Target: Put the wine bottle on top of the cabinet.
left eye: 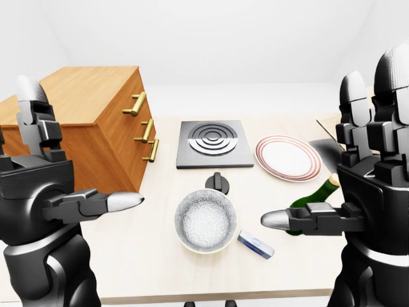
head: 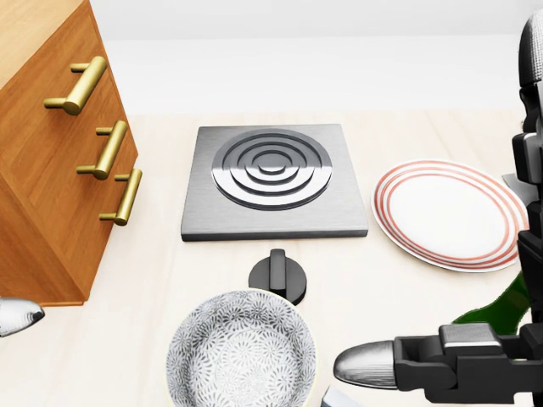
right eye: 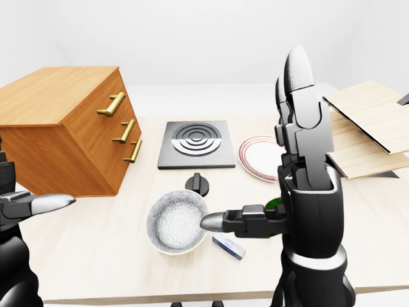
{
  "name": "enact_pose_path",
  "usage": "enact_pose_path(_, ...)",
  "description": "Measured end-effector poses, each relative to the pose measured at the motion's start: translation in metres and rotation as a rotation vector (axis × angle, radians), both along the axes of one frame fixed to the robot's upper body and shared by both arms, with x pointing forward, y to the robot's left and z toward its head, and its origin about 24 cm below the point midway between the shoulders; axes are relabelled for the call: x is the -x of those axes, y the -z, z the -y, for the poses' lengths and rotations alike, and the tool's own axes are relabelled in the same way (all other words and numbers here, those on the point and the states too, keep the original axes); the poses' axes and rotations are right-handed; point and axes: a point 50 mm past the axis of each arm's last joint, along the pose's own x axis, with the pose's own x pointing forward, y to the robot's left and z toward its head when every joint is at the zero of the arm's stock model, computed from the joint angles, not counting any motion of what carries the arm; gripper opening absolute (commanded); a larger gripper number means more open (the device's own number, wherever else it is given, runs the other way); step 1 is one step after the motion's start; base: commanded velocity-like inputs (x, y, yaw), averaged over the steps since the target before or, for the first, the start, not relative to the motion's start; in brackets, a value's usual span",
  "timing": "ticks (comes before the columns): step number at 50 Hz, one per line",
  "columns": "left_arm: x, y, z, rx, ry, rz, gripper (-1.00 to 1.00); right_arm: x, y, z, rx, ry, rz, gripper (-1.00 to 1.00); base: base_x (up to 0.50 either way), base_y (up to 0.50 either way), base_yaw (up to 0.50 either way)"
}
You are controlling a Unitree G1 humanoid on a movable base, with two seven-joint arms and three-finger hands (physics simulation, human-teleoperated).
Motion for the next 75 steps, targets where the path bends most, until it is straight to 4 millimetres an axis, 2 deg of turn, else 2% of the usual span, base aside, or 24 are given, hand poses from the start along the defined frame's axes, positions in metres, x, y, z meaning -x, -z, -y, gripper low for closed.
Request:
enact_pose_path(11,-0.001,0.003,-0.001,-0.001,-0.002,-0.017,1.0,0.005,0.021,0.019,-0.054,0.062,-0.137,0.98,0.0,0.0,0.0)
enact_pose_path(25,-0.004,0.009,-0.001,-0.003,-0.002,-0.048,1.0,0.03,0.048,0.059,-0.215,0.153,-0.376,0.98,0.0,0.0,0.0)
enact_pose_path(41,-0.009,0.016,-0.001,-0.006,-0.001,-0.093,1.0,0.058,0.058,0.087,-0.31,0.273,-0.494,0.98,0.0,0.0,0.0)
enact_pose_path(49,-0.011,0.019,0.0,-0.009,0.0,-0.11,1.0,0.064,0.056,0.094,-0.302,0.304,-0.436,0.98,0.0,0.0,0.0)
enact_pose_path(54,-0.012,0.021,0.001,-0.01,0.001,-0.117,1.0,0.067,0.054,0.096,-0.275,0.322,-0.382,0.98,0.0,0.0,0.0)
enact_pose_path(61,-0.013,0.022,0.001,-0.011,0.0,-0.126,1.0,0.064,0.06,0.102,-0.269,0.345,-0.371,0.98,0.0,0.0,0.0)
enact_pose_path(68,-0.014,0.025,0.001,-0.011,0.001,-0.138,1.0,0.056,0.076,0.109,-0.307,0.354,-0.414,0.98,0.0,0.0,0.0)
enact_pose_path(75,-0.016,0.026,0.002,-0.012,0.001,-0.147,1.0,0.046,0.099,0.117,-0.377,0.346,-0.494,0.98,0.0,0.0,0.0)
